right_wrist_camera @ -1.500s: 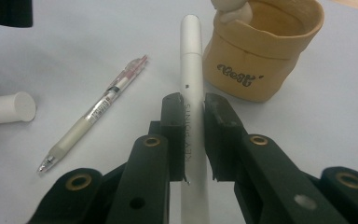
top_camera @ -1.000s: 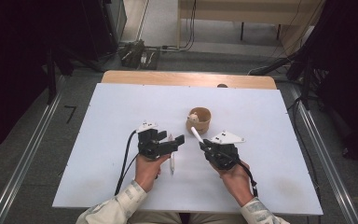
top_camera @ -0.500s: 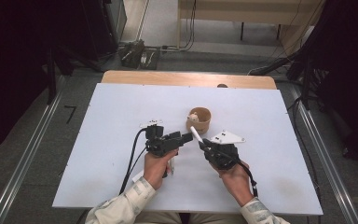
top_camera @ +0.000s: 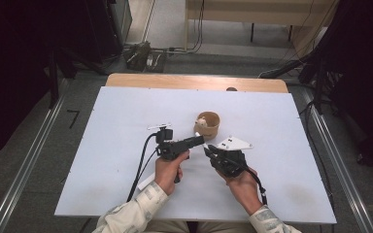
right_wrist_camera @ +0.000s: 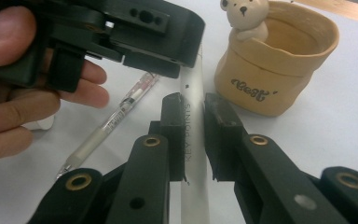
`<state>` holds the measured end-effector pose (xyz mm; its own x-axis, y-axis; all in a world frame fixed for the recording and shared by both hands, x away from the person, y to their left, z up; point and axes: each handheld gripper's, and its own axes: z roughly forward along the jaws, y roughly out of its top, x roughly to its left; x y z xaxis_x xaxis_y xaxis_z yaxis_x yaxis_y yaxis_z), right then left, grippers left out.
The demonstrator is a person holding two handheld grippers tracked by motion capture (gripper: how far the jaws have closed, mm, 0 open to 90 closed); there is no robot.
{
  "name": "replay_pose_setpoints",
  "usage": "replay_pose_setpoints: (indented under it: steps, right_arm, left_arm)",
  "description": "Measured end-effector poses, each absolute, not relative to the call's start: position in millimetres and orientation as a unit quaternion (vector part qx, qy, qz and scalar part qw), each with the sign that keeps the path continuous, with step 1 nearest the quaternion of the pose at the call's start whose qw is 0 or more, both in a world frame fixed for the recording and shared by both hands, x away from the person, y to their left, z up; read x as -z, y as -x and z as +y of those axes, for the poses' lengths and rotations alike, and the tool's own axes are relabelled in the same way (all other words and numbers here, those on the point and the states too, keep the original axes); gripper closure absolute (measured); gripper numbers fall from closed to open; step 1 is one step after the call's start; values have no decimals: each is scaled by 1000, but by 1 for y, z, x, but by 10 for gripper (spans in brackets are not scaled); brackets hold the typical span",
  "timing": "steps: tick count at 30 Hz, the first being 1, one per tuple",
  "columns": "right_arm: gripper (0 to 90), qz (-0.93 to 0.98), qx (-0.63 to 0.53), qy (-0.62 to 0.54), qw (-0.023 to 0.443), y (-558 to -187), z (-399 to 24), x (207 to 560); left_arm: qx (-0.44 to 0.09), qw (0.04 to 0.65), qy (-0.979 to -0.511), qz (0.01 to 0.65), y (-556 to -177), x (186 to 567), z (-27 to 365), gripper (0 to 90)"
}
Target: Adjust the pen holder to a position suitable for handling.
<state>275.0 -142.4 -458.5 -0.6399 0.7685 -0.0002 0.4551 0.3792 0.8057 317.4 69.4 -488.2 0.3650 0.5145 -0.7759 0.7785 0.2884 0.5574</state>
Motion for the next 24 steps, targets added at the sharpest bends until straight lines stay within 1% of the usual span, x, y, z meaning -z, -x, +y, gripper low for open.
replay_pose_setpoints:
  steps: [5, 13, 19, 24]
  right_arm:
    - [762, 810, -411, -374, 189, -275, -140, 459]
    - [762, 809, -413, -376, 185, -275, -140, 460]
    - [761, 807, -416, -378, 181, -276, -142, 460]
    - [761, 808, -414, -379, 179, -277, -142, 461]
  left_arm:
    - [133, 586, -578, 552, -319, 490, 68, 565]
    - [147, 595, -567, 550, -320, 491, 68, 658]
    - [142, 595, -569, 550, -320, 491, 68, 745]
    - [137, 600, -569, 545, -318, 488, 67, 776]
